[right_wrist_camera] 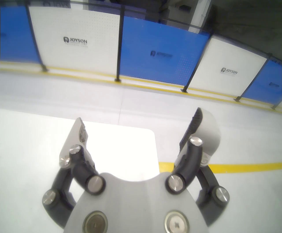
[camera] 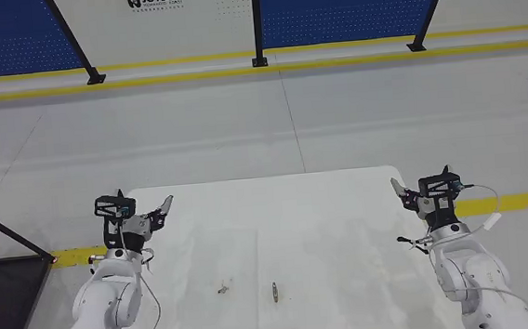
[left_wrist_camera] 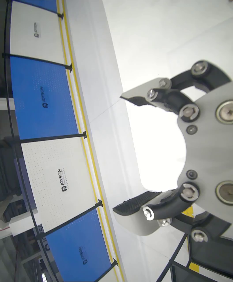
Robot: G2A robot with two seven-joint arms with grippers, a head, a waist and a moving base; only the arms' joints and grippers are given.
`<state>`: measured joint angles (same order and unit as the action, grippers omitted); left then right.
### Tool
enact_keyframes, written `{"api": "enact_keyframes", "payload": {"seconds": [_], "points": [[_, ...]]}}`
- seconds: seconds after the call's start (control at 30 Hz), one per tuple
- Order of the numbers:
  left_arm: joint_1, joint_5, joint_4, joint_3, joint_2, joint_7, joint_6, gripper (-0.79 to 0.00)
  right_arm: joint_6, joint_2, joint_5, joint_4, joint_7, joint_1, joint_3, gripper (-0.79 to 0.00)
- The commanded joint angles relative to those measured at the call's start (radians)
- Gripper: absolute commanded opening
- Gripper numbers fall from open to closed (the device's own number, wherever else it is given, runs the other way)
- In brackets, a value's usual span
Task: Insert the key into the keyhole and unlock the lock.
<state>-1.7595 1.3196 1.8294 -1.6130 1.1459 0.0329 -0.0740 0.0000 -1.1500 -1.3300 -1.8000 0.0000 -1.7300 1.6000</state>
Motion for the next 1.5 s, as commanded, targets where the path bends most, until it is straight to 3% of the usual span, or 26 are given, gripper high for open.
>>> {"api": "enact_keyframes", "payload": {"seconds": [0.0,0.17,0.27,0.37,0.53,0.83,0.9,1.1,1.27,1.37,1.47], "points": [[-0.047,-0.071,0.043,-0.029,-0.005,0.056,-0.106,0.000,0.000,0.000,0.000,0.000,0.000,0.000,0.000,0.000],[-0.197,-0.212,0.175,-0.142,-0.026,0.287,-0.397,0.000,0.000,0.000,0.000,0.000,0.000,0.000,0.000,0.000],[-0.265,-0.244,0.233,-0.174,-0.034,0.411,-0.467,0.000,0.000,0.000,0.000,0.000,0.000,0.000,0.000,0.000],[-0.309,-0.244,0.280,-0.150,-0.037,0.525,-0.481,0.000,0.000,0.000,0.000,0.000,0.000,0.000,0.000,0.000],[-0.312,-0.252,0.316,-0.067,-0.037,0.706,-0.400,0.000,0.000,0.000,0.000,0.000,0.000,0.000,0.000,0.000],[-0.209,-0.197,0.291,0.121,-0.032,0.931,-0.253,-0.006,0.000,0.000,0.000,0.000,0.000,0.000,0.000,0.000],[-0.173,-0.205,0.258,0.166,-0.028,0.972,-0.209,-0.102,0.000,0.000,0.000,0.000,0.000,0.000,0.000,0.000],[-0.066,-0.135,0.161,0.288,-0.017,1.008,-0.106,-0.243,0.000,0.000,0.000,0.000,0.000,0.000,0.000,0.000],[-0.019,-0.072,0.108,0.351,-0.010,0.993,-0.048,-0.283,0.000,0.000,0.000,0.000,0.000,0.000,0.000,0.000],[0.005,-0.045,0.075,0.383,-0.006,0.988,-0.022,-0.369,0.000,0.000,0.000,0.000,0.000,0.000,0.000,0.000],[0.022,-0.023,0.056,0.404,-0.003,0.980,-0.008,-0.397,0.000,0.000,0.000,0.000,0.000,0.000,0.000,0.000]]}}
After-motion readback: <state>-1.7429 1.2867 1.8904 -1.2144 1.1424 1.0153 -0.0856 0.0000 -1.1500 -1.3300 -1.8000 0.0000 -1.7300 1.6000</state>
